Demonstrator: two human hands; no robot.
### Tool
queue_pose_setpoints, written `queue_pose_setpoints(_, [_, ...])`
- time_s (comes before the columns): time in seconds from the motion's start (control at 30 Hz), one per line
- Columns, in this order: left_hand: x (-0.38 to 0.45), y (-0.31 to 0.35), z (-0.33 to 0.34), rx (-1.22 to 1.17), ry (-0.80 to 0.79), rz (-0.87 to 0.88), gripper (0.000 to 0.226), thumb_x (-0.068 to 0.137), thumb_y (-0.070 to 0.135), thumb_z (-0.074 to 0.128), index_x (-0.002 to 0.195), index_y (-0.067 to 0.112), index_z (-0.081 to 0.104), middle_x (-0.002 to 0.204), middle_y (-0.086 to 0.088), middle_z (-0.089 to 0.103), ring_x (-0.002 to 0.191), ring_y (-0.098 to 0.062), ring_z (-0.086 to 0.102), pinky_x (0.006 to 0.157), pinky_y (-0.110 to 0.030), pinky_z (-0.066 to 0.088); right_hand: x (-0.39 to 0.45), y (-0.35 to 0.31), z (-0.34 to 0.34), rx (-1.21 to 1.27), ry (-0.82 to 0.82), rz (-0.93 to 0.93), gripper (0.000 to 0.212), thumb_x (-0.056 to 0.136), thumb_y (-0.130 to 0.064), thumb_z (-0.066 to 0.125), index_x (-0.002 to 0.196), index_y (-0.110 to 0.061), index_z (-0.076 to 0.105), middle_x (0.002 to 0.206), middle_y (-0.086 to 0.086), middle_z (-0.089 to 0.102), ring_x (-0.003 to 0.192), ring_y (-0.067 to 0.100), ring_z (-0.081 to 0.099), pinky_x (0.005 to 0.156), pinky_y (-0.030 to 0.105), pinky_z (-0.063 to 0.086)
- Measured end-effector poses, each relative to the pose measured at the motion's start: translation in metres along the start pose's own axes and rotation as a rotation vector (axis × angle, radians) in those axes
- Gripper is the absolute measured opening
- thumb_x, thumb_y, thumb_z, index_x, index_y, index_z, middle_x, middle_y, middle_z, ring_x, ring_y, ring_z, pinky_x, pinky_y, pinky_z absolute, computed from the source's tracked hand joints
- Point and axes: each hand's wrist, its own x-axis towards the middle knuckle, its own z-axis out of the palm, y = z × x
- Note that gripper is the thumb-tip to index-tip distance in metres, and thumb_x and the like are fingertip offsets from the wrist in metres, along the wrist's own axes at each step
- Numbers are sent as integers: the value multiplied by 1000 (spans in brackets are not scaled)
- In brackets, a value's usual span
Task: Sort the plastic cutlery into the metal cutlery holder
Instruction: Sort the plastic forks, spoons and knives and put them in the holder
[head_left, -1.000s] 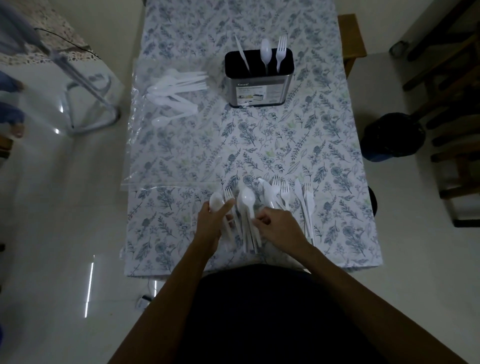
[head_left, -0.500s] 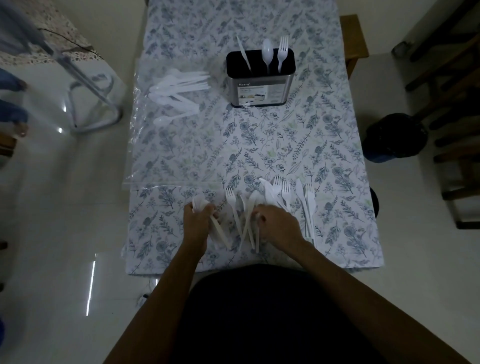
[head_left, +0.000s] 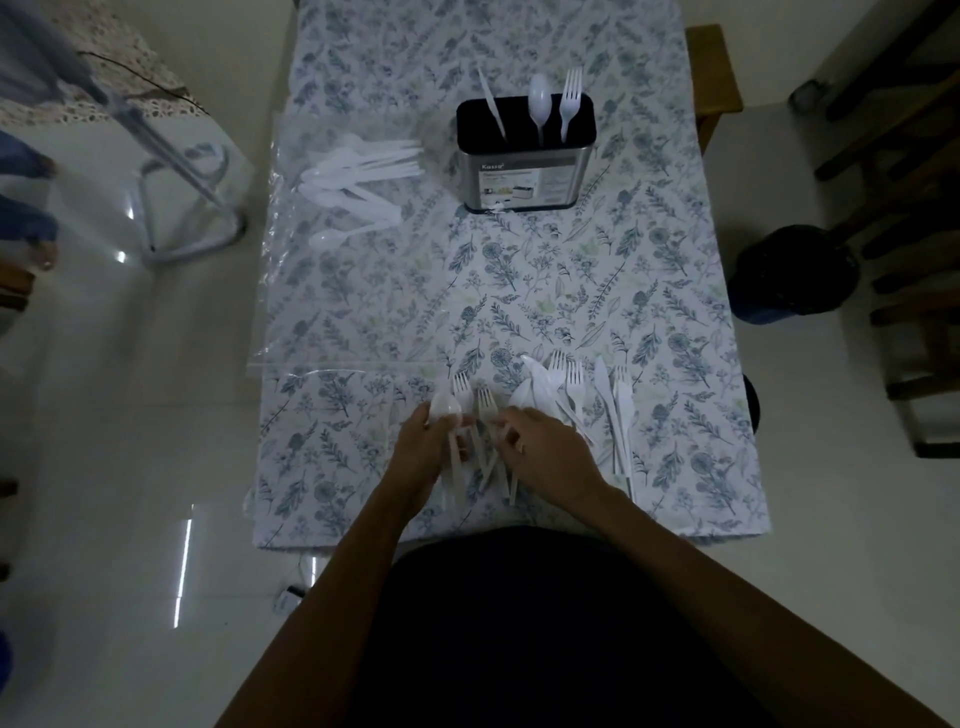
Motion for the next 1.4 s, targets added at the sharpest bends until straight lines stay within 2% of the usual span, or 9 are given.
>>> queue_pose_setpoints(0.17, [-10,6,22,272,-214,127,21,106,33,48,111,21,65,86,0,69,72,-15,63,68,-37,52,8,-12,-12,377,44,54,38,96,-43,60,132,-30,57,111,-5,69,96,9,66,83,29,55])
queue_pose_setpoints(0.33, [-17,15,31,459,-346,153,20,103,19,54,119,9,48,85,-1,56,58,-2,52,53,-23,43,4,2,-40,552,-40,74,28,92,-30,72,120,-30,70,104,-14,70,94,-3,65,81,13,50])
queue_pose_setpoints(0.5, [-22,17,40,589,-504,186,35,99,10,61,127,2,40,97,0,52,64,3,55,53,-12,44,2,7,-49,563,-141,40,15,87,-26,77,102,-25,77,96,-11,75,89,4,70,80,21,54])
queue_pose_setpoints(0.7, [-14,31,39,678,-481,273,16,98,41,61,108,28,59,100,-1,68,85,-22,70,79,-43,59,13,23,-81,585,-14,87,14,89,-13,74,100,-22,77,96,-8,76,85,10,72,81,38,60])
queue_pose_setpoints(0.87, [-6,50,47,818,-409,496,9,103,33,58,103,25,63,78,10,59,61,3,51,58,-12,36,25,21,-111,690,12,89,15,89,-17,75,104,-18,75,99,1,76,85,21,75,78,46,62])
queue_pose_setpoints(1.03, [0,62,62,779,-331,632,19,105,34,53,100,18,62,79,-1,68,64,-5,61,58,-23,47,41,9,-127,619,1,76,17,88,-21,75,104,-27,70,100,-4,73,92,16,73,80,48,61])
queue_pose_setpoints(1.13, [4,80,75,741,-298,684,23,105,36,52,91,18,52,70,1,59,56,-3,49,55,-24,39,59,-4,-161,563,-26,24,19,88,-17,76,104,-26,72,100,-3,74,91,14,73,83,45,61])
queue_pose_setpoints(1.23, [5,124,82,644,-420,596,31,98,46,61,99,15,61,83,-11,67,67,-22,59,64,-40,48,81,-19,-213,540,-161,-42,22,87,-9,76,107,-19,73,103,3,75,95,20,73,88,45,61])
queue_pose_setpoints(1.4, [-5,205,74,453,-872,380,35,97,19,67,130,8,65,127,-5,72,119,-27,68,108,-43,49,115,-40,-287,578,-430,-82,27,87,-2,74,114,-8,70,107,13,73,97,25,72,86,37,61])
